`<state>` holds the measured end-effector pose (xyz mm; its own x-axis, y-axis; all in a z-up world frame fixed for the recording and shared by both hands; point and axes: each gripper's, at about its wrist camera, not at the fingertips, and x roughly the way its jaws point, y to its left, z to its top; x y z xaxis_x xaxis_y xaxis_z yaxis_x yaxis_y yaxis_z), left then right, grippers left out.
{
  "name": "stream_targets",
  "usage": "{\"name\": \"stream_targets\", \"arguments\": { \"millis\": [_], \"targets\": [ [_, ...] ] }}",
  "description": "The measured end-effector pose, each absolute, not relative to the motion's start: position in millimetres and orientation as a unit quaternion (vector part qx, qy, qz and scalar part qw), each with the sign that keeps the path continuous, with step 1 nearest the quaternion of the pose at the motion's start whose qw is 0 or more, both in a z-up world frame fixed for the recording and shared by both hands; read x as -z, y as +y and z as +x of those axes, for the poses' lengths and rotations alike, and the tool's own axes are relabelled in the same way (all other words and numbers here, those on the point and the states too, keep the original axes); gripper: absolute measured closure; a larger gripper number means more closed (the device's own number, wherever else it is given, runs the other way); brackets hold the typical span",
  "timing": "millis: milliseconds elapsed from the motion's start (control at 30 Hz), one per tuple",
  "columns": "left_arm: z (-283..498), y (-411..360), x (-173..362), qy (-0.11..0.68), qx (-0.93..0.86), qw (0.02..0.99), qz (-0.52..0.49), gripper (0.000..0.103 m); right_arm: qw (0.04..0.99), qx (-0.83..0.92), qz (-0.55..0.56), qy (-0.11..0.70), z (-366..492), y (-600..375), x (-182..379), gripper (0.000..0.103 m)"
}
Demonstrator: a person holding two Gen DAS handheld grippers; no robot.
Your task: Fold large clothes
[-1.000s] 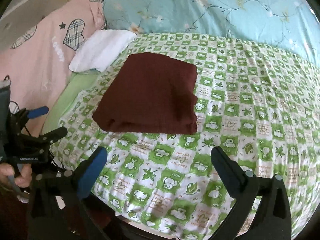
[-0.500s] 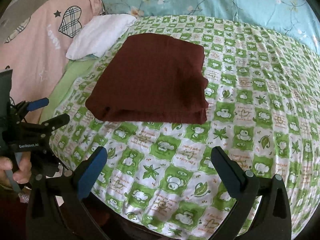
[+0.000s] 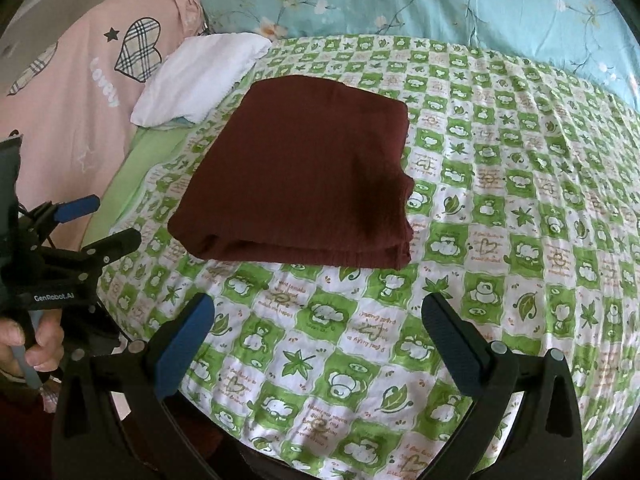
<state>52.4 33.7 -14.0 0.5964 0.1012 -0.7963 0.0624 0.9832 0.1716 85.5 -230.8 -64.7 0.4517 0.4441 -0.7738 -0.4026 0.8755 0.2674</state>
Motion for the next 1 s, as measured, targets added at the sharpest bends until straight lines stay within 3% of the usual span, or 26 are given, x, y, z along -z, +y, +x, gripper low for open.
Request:
{"name": "stream_targets", "arguments": {
  "millis": [1000],
  "targets": [
    [70.7, 27.1, 23.1, 0.458, -0.011, 0.886, 0.079, 0.001, 0.844, -0.25, 0.026, 0.475, 107.4, -229.4, 74.0, 0.0]
  ]
}}
